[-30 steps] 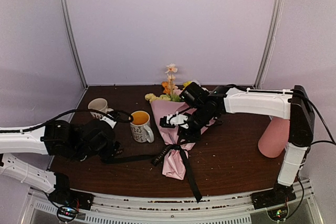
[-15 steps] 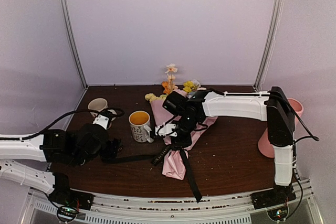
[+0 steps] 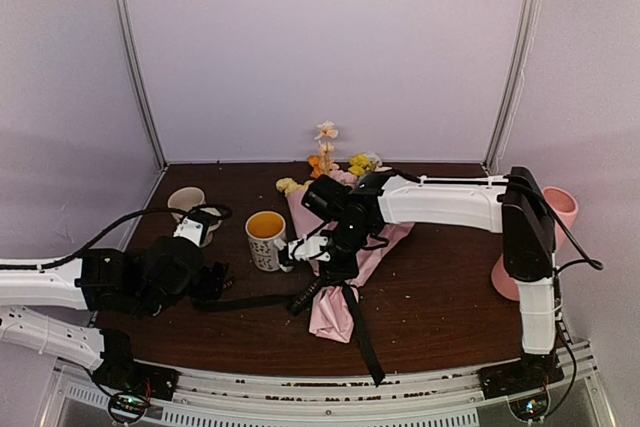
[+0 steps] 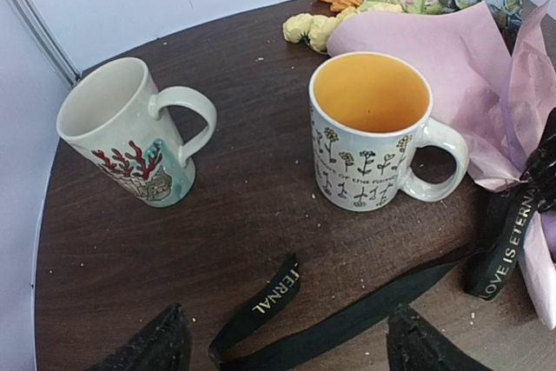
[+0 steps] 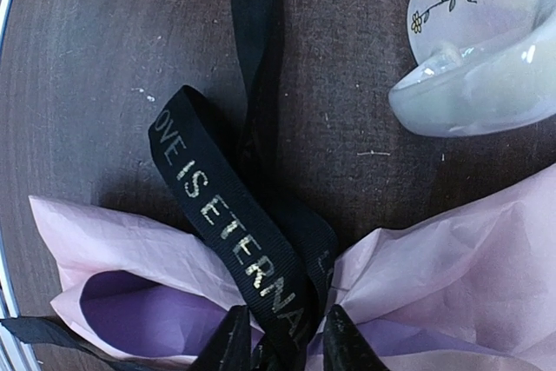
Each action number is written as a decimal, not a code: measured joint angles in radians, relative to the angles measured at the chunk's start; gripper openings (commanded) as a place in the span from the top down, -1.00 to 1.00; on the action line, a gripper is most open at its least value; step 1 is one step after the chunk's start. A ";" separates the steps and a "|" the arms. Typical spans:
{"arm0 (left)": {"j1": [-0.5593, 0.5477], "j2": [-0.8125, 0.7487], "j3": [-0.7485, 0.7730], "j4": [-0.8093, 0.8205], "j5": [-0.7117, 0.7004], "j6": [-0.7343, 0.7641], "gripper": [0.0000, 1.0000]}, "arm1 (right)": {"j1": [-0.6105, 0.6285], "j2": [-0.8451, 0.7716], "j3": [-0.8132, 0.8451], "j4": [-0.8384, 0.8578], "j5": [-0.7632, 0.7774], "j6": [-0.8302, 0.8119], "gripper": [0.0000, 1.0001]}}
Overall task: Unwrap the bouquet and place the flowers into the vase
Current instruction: Untie the ribbon from the tied bouquet.
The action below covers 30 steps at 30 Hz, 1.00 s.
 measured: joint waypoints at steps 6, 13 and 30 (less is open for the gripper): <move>0.000 -0.015 -0.009 -0.001 -0.003 0.000 -0.60 | 0.008 0.015 0.011 0.000 0.002 0.001 0.78; 0.000 -0.025 -0.009 -0.001 -0.004 0.001 -0.59 | 0.003 0.015 0.009 0.002 0.004 0.027 1.00; 0.000 0.103 0.010 0.029 0.021 0.055 -0.60 | -0.278 -0.410 -0.552 0.241 -0.069 0.234 0.30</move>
